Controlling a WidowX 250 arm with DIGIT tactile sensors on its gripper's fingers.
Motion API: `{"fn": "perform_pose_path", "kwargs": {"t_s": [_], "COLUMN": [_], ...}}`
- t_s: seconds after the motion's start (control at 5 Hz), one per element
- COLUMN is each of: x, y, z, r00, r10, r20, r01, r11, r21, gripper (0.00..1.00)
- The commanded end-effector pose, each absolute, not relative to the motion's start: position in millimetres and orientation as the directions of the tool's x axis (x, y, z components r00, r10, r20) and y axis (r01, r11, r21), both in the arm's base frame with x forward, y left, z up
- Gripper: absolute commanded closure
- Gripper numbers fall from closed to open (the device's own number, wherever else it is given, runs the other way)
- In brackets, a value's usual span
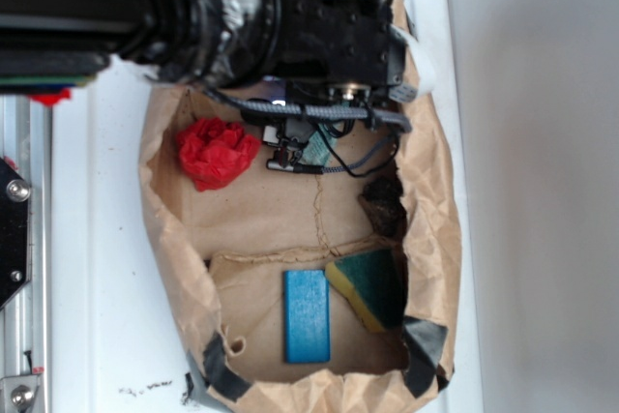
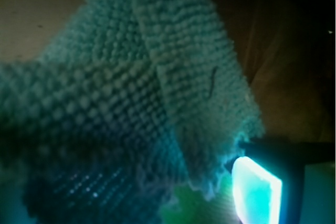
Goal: Grab the green animal.
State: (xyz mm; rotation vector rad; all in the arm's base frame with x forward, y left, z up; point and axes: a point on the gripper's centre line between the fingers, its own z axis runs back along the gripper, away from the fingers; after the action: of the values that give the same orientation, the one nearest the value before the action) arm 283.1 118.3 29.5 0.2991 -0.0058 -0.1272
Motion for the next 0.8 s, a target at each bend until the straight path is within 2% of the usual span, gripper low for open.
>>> {"fn": "perform_pose_path", "kwargs": {"t_s": [0.0, 0.6], "x": [285.1, 287.2], "y": [118.2, 116.0], "z": [40.5, 42.0], "r00": [0.986, 0.984], "r10": [-0.161, -0.169], "r20": [0.034, 0.055], "r01": [0.144, 0.146], "r11": [0.945, 0.944], "r21": [0.292, 0.296], "gripper": [1.00, 1.00]}}
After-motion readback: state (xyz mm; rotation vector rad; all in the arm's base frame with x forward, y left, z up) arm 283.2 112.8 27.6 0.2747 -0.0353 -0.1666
